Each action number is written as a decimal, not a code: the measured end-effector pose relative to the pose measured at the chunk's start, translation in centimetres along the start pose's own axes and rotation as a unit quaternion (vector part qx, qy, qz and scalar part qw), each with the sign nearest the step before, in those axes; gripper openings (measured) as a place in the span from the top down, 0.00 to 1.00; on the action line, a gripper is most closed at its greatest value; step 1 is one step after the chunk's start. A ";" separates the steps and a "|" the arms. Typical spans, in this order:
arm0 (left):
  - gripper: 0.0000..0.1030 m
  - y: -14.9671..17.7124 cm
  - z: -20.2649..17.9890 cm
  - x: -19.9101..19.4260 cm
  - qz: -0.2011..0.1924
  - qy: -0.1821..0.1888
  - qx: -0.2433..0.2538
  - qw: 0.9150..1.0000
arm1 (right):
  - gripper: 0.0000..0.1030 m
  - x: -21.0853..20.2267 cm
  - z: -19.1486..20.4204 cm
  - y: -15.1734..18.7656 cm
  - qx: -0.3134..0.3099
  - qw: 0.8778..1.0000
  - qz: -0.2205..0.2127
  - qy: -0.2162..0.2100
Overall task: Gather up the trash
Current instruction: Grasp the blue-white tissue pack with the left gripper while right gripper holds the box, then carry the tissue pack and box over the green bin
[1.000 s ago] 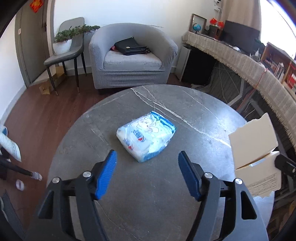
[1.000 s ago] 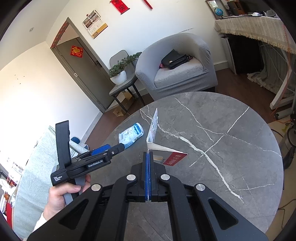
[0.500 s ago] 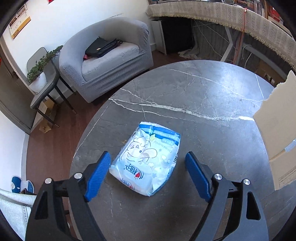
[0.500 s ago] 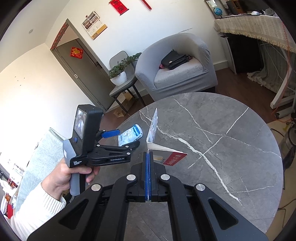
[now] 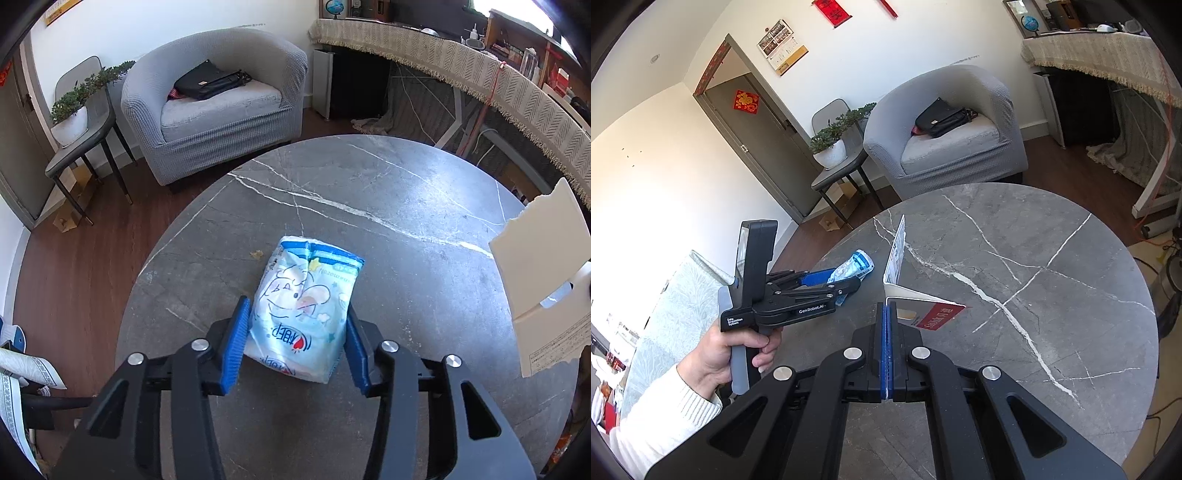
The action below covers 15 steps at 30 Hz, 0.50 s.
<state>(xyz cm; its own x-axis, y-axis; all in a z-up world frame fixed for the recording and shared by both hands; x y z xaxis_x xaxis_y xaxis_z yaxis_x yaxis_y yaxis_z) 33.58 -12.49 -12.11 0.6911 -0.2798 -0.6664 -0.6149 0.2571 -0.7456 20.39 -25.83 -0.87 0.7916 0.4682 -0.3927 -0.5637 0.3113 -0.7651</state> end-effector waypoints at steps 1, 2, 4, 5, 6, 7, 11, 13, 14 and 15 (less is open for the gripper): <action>0.56 0.0 -0.1 -0.5 -0.002 -0.002 -0.002 1.000 | 1.00 -0.1 0.2 0.0 0.000 1.000 -0.001 -0.001; 0.58 -0.1 -0.2 -0.9 -0.005 -0.003 -0.003 1.000 | 1.00 -0.1 0.3 0.0 -0.001 1.000 -0.001 -0.002; 0.60 0.0 -0.6 -1.7 -0.007 0.003 -0.008 1.000 | 1.00 -0.3 0.7 0.1 -0.003 1.000 -0.001 -0.003; 0.62 0.3 -0.9 -2.0 -0.005 0.006 -0.007 1.000 | 1.00 -0.3 0.8 0.2 -0.004 1.000 0.000 -0.003; 0.64 0.6 -1.1 -2.2 -0.002 0.006 -0.004 1.000 | 1.00 -0.3 1.0 0.4 -0.005 1.000 0.000 -0.003; 0.64 0.9 -1.3 -2.3 0.000 0.005 0.000 1.000 | 1.00 -0.3 1.1 0.6 -0.005 1.000 0.001 -0.002; 0.73 1.8 -1.7 -2.6 -0.007 -0.005 0.016 1.000 | 1.00 -0.4 1.6 1.3 -0.005 1.000 0.003 -0.002; 0.79 1.8 -1.6 -2.9 -0.012 -0.006 0.012 1.000 | 1.00 -0.5 2.0 1.6 -0.009 1.000 0.004 -0.003; 0.81 1.9 -1.7 -3.3 -0.015 -0.005 0.010 1.000 | 1.00 -0.6 2.2 1.8 -0.011 1.000 0.005 -0.003; 0.83 2.1 -1.8 -3.6 -0.015 -0.002 0.011 1.000 | 1.00 -0.7 2.4 1.9 -0.012 1.000 0.005 -0.003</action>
<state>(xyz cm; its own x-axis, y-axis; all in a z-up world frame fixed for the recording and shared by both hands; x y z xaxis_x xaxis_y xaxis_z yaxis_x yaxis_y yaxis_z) 29.14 -12.63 -11.26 0.7105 -0.2839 -0.6439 -0.5852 0.2697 -0.7647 18.23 -23.64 -0.81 0.7849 0.4758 -0.3968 -0.5652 0.2873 -0.7733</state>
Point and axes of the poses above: each gripper's, at about its wrist camera, not at the fingertips, and x roughly the way its jaws point, z to its left, y to its underside, the point moved 10 cm from there along x, roughly the way its jaws point, and after that the axes turned 14 degrees about -z, right-handed, at the moved point
